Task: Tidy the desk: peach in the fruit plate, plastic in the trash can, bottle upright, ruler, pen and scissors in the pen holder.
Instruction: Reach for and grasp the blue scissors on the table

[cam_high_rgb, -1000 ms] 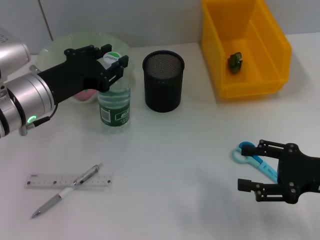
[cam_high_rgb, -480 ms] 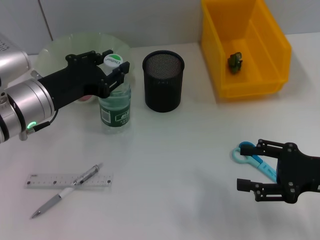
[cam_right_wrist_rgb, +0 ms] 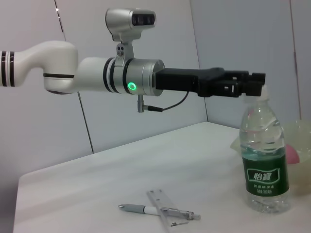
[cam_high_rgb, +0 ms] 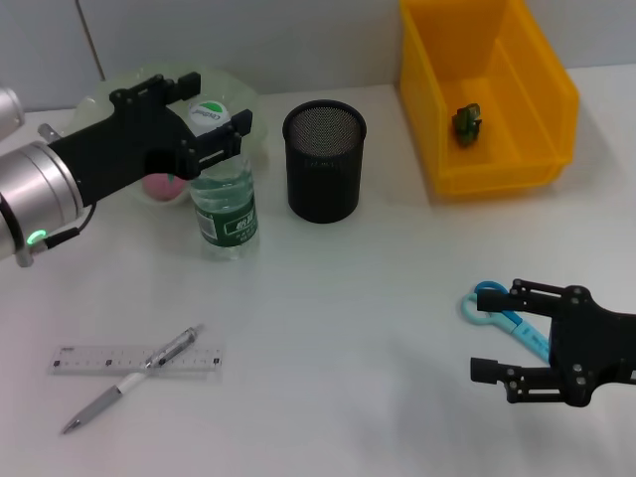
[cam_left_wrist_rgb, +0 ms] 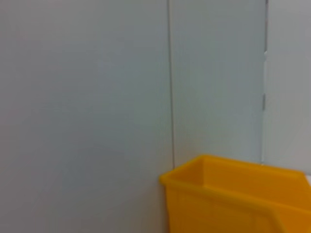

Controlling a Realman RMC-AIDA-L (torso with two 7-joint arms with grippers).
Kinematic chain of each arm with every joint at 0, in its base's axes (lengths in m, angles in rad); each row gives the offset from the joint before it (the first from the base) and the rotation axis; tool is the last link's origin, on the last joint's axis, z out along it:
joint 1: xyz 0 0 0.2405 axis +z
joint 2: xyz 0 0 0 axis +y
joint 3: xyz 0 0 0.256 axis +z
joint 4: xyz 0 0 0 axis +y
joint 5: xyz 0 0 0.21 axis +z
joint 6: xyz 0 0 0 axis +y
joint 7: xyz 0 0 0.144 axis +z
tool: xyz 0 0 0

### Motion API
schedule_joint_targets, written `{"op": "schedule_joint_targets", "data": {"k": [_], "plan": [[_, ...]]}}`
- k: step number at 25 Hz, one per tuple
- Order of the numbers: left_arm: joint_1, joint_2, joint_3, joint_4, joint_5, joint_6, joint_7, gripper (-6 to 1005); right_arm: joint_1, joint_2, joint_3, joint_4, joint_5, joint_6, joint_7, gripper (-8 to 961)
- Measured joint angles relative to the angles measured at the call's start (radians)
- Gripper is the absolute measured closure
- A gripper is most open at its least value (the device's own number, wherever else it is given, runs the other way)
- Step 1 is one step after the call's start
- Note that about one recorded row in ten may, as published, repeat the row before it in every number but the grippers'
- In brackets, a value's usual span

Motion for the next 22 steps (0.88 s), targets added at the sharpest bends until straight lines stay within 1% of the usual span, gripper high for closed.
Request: {"op": "schedule_joint_targets", "data": {"k": [2, 4, 6, 8, 11, 13, 15, 16, 17, 18, 19, 20, 21, 22], "plan": [[0.0, 0.0, 0.0, 0.0, 0.0, 0.0, 0.0, 337, 0.0, 0.0, -0.001, 0.0, 0.0, -0.004, 0.0, 144], [0.012, 0.002, -0.049, 0.01, 0.0, 0.083, 0.027, 234, 0.0, 0.0, 0.0, 0.0, 0.0, -0.005, 0.0, 144], [0.032, 0.002, -0.091, 0.016, 0.0, 0.131, 0.041, 215, -0.002, 0.0, 0.006, 0.0, 0.0, -0.005, 0.0, 145], [0.067, 0.002, -0.112, 0.03, 0.0, 0.189, 0.079, 197, -0.003, 0.0, 0.006, 0.0, 0.001, -0.005, 0.0, 145], [0.113, 0.001, -0.127, 0.044, -0.001, 0.275, 0.153, 178, -0.003, 0.0, 0.007, 0.0, 0.002, -0.002, 0.0, 145], [0.153, -0.001, -0.133, 0.042, -0.016, 0.362, 0.231, 179, -0.003, 0.0, 0.014, 0.0, 0.007, -0.003, 0.004, 146], [0.172, -0.001, -0.133, 0.001, -0.048, 0.445, 0.307, 180, -0.003, 0.0, 0.047, -0.007, 0.01, -0.002, 0.038, 146], [0.176, -0.001, -0.132, -0.099, -0.087, 0.546, 0.403, 181, 0.004, -0.002, 0.097, -0.029, 0.008, 0.004, 0.126, 146], [0.176, -0.001, -0.132, -0.099, -0.087, 0.546, 0.403, 181, 0.004, -0.002, 0.097, -0.029, 0.008, 0.004, 0.126, 146], [0.169, -0.001, -0.132, -0.179, -0.108, 0.603, 0.464, 182, 0.008, -0.005, 0.115, -0.056, 0.005, 0.003, 0.19, 146], [0.163, -0.002, -0.132, -0.229, -0.12, 0.637, 0.507, 182, 0.012, -0.009, 0.127, -0.083, 0.003, 0.0, 0.25, 147], [0.153, -0.001, -0.133, -0.298, -0.131, 0.679, 0.561, 183, 0.014, -0.014, 0.128, -0.143, 0.001, -0.011, 0.334, 147], [0.132, -0.001, -0.133, -0.404, -0.142, 0.733, 0.639, 183, 0.023, -0.027, 0.124, -0.295, -0.017, -0.028, 0.55, 147], [0.132, -0.001, -0.133, -0.404, -0.142, 0.733, 0.639, 183, 0.031, -0.031, 0.122, -0.376, -0.046, -0.03, 0.672, 147]]}}
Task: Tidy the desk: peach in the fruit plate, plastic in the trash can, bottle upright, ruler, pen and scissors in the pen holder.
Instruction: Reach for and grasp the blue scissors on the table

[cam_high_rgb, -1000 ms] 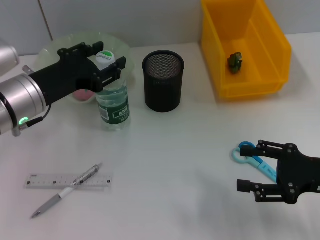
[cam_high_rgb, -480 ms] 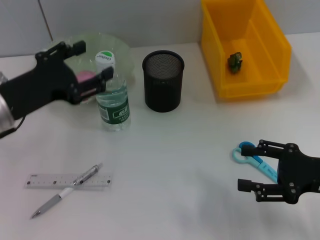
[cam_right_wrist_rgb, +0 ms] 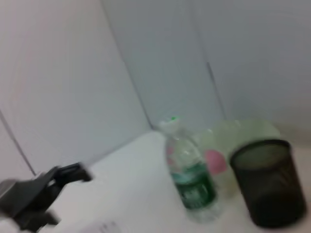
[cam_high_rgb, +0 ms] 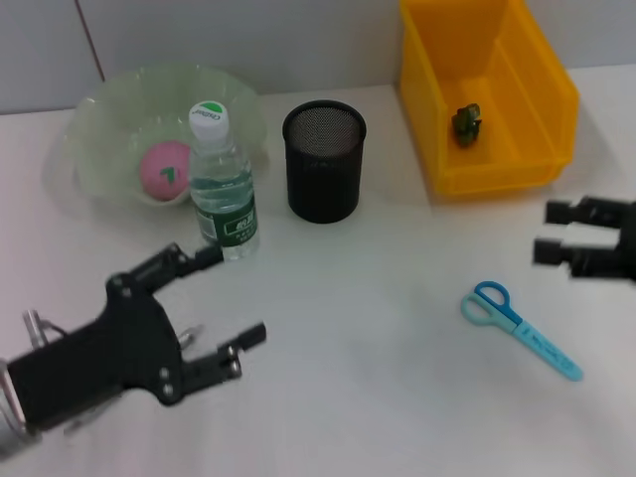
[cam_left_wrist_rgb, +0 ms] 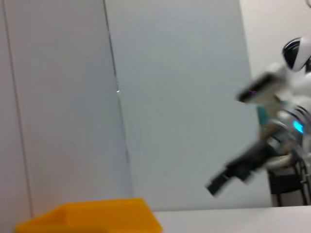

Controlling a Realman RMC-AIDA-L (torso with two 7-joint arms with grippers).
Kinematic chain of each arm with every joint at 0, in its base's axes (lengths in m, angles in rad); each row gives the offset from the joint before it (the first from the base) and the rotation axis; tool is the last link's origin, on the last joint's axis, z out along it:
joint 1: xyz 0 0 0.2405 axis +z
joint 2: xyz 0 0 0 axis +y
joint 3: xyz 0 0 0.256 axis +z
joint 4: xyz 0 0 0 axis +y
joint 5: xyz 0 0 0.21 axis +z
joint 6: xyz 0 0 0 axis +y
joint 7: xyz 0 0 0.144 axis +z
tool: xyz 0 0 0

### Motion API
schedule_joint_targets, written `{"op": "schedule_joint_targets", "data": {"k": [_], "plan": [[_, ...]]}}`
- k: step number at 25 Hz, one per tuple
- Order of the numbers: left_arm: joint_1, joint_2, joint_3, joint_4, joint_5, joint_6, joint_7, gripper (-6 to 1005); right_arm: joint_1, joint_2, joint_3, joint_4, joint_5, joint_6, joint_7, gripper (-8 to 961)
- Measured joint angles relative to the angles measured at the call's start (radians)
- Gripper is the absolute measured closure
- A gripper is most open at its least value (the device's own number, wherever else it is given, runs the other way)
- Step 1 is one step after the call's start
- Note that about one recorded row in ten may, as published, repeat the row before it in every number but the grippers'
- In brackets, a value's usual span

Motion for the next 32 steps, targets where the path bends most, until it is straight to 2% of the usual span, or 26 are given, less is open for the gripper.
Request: {"op": "schedule_joint_targets", "data": {"k": [1, 3, 4, 6, 8, 11, 13, 14, 15, 16, 17, 18, 19, 20, 23, 29, 32], "plan": [[-0.008, 0.001, 0.0, -0.036, -0.001, 0.013, 0.019, 183, 0.0, 0.0, 0.0, 0.0, 0.0, 0.0, 0.0, 147], [-0.025, 0.002, -0.001, -0.089, -0.001, 0.018, 0.031, 183, 0.032, -0.01, -0.004, -0.168, -0.089, -0.004, 0.238, 147], [-0.042, 0.002, -0.001, -0.131, 0.0, 0.007, 0.034, 183, 0.08, -0.022, -0.026, -0.306, -0.214, -0.025, 0.422, 148], [-0.05, 0.002, -0.001, -0.149, 0.001, -0.001, 0.036, 183, 0.104, -0.029, -0.046, -0.338, -0.263, -0.04, 0.481, 148], [-0.064, 0.001, -0.001, -0.18, 0.0, -0.012, 0.046, 183, 0.173, -0.043, -0.11, -0.399, -0.38, -0.086, 0.612, 148], [-0.082, -0.001, -0.003, -0.211, -0.002, -0.02, 0.07, 183, 0.272, -0.052, -0.186, -0.398, -0.521, -0.126, 0.699, 149], [-0.09, -0.002, -0.005, -0.22, -0.003, -0.023, 0.075, 183, 0.322, -0.04, -0.217, -0.384, -0.619, -0.141, 0.715, 149], [-0.093, -0.002, -0.008, -0.224, -0.003, -0.024, 0.076, 183, 0.355, -0.019, -0.243, -0.377, -0.697, -0.148, 0.721, 149], [-0.093, -0.002, -0.008, -0.224, -0.003, -0.024, 0.076, 183, 0.355, -0.019, -0.243, -0.377, -0.697, -0.148, 0.721, 149], [-0.095, -0.002, -0.011, -0.224, -0.003, -0.025, 0.076, 182, 0.376, 0.009, -0.283, -0.375, -0.759, -0.155, 0.724, 149], [-0.096, -0.002, -0.012, -0.224, -0.003, -0.025, 0.076, 182, 0.376, 0.009, -0.283, -0.375, -0.759, -0.155, 0.724, 149], [-0.098, -0.002, -0.013, -0.225, -0.003, -0.025, 0.076, 182, 0.383, 0.023, -0.305, -0.376, -0.789, -0.155, 0.725, 150], [-0.102, -0.002, -0.017, -0.225, -0.003, -0.028, 0.077, 182, 0.391, 0.052, -0.345, -0.379, -0.841, -0.156, 0.729, 150], [-0.102, -0.002, -0.017, -0.225, -0.003, -0.028, 0.077, 182, 0.391, 0.052, -0.345, -0.379, -0.841, -0.156, 0.729, 150], [-0.11, -0.003, -0.023, -0.226, -0.003, -0.042, 0.077, 182, 0.394, 0.093, -0.415, -0.374, -0.934, -0.14, 0.764, 150], [-0.117, -0.002, -0.023, -0.233, -0.003, -0.047, 0.077, 182, 0.385, 0.096, -0.511, -0.331, -0.948, -0.104, 0.836, 151], [-0.122, -0.002, -0.022, -0.243, -0.003, -0.048, 0.077, 182, 0.384, 0.097, -0.517, -0.304, -0.948, -0.072, 0.864, 151]]}}
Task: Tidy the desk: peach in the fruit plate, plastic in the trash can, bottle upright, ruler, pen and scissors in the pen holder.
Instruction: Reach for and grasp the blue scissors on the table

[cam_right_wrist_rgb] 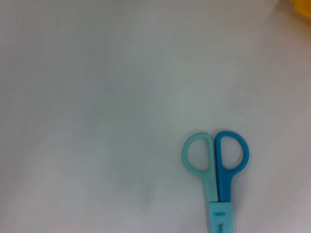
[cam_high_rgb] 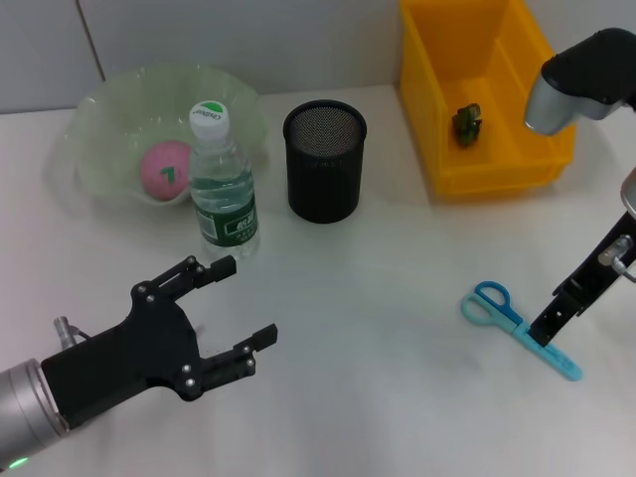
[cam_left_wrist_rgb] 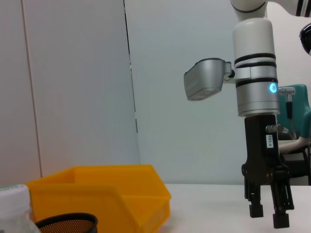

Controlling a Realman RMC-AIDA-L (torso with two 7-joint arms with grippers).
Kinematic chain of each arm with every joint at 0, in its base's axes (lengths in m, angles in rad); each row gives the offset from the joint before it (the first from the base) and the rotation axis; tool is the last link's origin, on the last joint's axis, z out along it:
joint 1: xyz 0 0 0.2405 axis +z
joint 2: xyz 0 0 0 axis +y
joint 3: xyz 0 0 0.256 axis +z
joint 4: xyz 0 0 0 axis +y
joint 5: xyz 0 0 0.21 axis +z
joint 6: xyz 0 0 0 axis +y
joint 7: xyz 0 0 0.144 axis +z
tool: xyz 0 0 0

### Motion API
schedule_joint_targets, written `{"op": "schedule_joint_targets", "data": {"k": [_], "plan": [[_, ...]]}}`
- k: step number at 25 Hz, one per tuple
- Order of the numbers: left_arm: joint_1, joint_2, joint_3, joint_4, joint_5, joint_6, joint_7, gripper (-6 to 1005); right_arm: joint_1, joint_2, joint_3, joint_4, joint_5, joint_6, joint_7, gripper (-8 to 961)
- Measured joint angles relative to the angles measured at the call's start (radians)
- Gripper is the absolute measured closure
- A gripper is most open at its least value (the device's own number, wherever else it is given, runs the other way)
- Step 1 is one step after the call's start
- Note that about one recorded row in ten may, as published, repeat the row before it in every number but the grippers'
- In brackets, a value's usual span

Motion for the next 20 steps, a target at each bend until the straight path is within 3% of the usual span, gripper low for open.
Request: {"op": "schedule_joint_targets", "data": {"k": [13, 20], "plan": [[-0.001, -0.002, 0.009, -0.009, 0.0, 0.0, 0.012, 182, -0.002, 0.004, -0.018, 0.128, 0.005, 0.145, 0.026, 183], [-0.001, -0.002, 0.009, -0.01, 0.0, -0.001, 0.012, 181, -0.015, 0.006, -0.111, 0.125, 0.005, 0.193, 0.034, 207]]}}
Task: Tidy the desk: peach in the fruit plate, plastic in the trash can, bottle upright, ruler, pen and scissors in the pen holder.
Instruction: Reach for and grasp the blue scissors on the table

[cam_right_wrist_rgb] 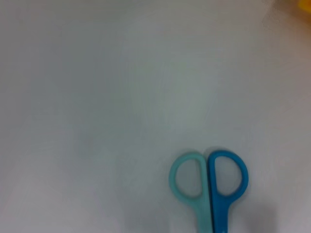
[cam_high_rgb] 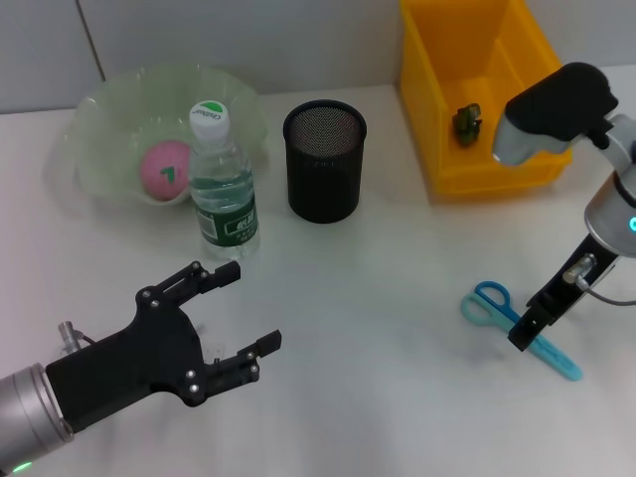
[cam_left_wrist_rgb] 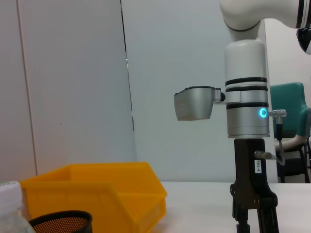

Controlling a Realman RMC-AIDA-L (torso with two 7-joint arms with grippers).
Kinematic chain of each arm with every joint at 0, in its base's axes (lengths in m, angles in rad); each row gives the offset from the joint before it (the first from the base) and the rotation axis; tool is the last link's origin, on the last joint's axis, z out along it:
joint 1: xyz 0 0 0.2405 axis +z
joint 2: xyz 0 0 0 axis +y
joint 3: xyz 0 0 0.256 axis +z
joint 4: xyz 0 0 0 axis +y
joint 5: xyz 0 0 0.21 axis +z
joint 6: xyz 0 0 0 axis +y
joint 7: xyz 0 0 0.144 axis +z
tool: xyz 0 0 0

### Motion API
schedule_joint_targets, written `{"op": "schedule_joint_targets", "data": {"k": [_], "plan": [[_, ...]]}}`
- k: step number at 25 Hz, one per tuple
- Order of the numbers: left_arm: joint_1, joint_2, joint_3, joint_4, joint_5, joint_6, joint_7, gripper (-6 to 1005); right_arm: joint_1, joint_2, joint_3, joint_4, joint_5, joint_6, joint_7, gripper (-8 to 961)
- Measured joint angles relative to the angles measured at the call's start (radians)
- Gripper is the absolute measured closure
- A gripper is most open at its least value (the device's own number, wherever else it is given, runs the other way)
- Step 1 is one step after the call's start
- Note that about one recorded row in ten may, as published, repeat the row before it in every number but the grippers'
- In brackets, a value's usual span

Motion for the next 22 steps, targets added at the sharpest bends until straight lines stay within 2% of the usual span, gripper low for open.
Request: {"op": "schedule_joint_targets", "data": {"k": [14, 22], "plan": [[-0.011, 0.001, 0.0, -0.014, 0.0, 0.001, -0.003, 181, -0.02, 0.001, -0.026, 0.004, 0.041, 0.036, 0.029, 255], [-0.021, 0.0, 0.001, -0.024, 0.005, 0.004, 0.0, 182, -0.024, 0.0, -0.041, -0.001, 0.041, 0.044, 0.04, 390]]}}
